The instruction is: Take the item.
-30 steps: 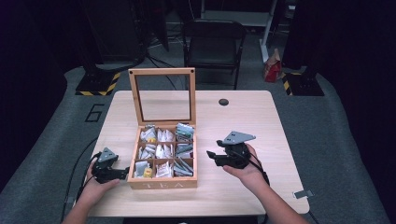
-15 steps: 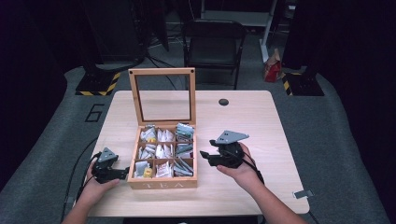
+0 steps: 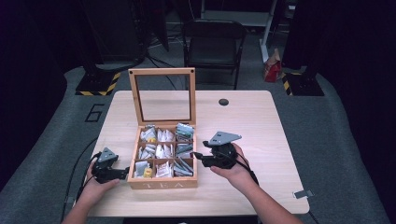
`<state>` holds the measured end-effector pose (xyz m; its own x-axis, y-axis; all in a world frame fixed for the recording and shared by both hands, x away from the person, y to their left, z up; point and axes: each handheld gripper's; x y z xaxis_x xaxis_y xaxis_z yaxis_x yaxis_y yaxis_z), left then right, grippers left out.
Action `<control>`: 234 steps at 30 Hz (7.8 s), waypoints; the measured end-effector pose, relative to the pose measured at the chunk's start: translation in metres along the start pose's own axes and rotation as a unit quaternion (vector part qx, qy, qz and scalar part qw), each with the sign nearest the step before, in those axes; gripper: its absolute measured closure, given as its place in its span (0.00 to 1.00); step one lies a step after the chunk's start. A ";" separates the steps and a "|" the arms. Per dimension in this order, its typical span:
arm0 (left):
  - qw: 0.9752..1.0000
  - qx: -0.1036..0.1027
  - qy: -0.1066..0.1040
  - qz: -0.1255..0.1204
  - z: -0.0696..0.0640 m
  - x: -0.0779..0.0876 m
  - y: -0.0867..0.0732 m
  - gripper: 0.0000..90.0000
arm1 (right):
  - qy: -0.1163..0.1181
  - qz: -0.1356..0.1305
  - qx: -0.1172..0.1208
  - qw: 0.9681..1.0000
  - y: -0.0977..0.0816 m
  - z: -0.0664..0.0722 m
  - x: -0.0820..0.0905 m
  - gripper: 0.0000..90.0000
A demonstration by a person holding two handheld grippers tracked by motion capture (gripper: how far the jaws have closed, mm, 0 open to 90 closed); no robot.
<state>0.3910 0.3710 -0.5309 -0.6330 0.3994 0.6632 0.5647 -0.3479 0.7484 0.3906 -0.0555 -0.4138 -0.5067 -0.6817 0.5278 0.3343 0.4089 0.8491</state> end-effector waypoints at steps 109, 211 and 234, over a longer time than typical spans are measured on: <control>1.000 0.000 0.000 0.000 0.000 0.000 0.000 0.16 | 0.087 0.082 -0.002 0.993 -0.022 0.027 -0.065 1.00; 1.000 0.000 0.000 0.000 0.000 0.000 0.000 0.16 | -0.013 0.002 -0.061 0.998 0.026 -0.062 0.056 1.00; 1.000 0.000 0.000 0.000 0.000 0.000 0.000 0.16 | -0.061 0.005 -0.093 0.994 0.006 -0.095 0.074 1.00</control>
<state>0.3910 0.3710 -0.5309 -0.6334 0.3994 0.6628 0.5644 -0.3475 0.7488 0.4303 -0.1609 -0.3719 -0.5921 -0.5946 0.5439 0.4746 0.2880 0.8317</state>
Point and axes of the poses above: each handheld gripper's, and its own axes: x roughly backward along the jaws, y roughly out of its top, z roughly to its left
